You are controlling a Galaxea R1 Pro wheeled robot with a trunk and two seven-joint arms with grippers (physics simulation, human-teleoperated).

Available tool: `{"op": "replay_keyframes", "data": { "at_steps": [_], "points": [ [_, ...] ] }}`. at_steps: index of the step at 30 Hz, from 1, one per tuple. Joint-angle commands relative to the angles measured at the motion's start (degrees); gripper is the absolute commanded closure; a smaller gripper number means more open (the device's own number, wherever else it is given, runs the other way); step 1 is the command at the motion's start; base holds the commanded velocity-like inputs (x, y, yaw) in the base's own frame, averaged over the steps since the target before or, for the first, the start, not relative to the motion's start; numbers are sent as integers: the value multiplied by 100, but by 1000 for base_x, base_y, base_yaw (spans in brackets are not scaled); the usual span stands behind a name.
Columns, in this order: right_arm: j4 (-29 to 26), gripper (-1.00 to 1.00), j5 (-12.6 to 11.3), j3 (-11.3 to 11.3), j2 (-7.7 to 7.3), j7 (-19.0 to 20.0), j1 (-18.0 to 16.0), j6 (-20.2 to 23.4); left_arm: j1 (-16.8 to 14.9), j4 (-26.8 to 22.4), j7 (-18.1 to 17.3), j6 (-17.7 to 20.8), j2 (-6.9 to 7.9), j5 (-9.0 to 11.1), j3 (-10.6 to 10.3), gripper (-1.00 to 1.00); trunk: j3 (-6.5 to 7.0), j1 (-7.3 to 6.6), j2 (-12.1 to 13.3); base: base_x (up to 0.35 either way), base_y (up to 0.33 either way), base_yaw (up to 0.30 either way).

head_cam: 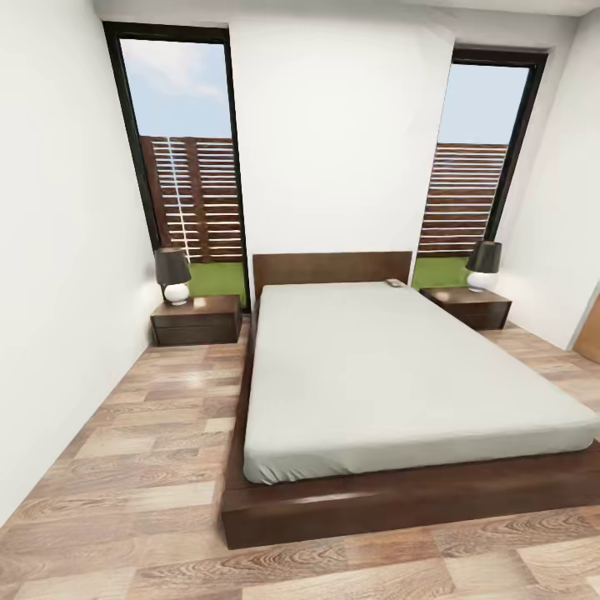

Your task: In the bedroom, move the book from the bed onto either nightstand, and place the two sandals side by side next to the bed.

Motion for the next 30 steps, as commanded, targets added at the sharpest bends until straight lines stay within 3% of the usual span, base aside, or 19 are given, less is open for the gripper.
{"op": "replay_keyframes", "data": {
  "at_steps": [1,8,21,30],
  "points": [
    [33,-100,-16,33,18,33,7,33,33,33,-31,33,-33,33,9,-100,-3,0,-2,0,0,0],
    [238,-100,-2,97,18,48,11,144,96,-32,-24,249,-97,43,9,-100,-3,0,-2,0,0,0],
    [83,-100,-2,49,4,44,9,124,96,-452,-47,208,-142,27,14,-100,-3,0,-2,0,0,0],
    [-208,-100,-168,-35,-281,8,-4,198,88,-742,-35,352,-136,-8,9,-100,-3,0,-2,0,0,0]
  ]
}}
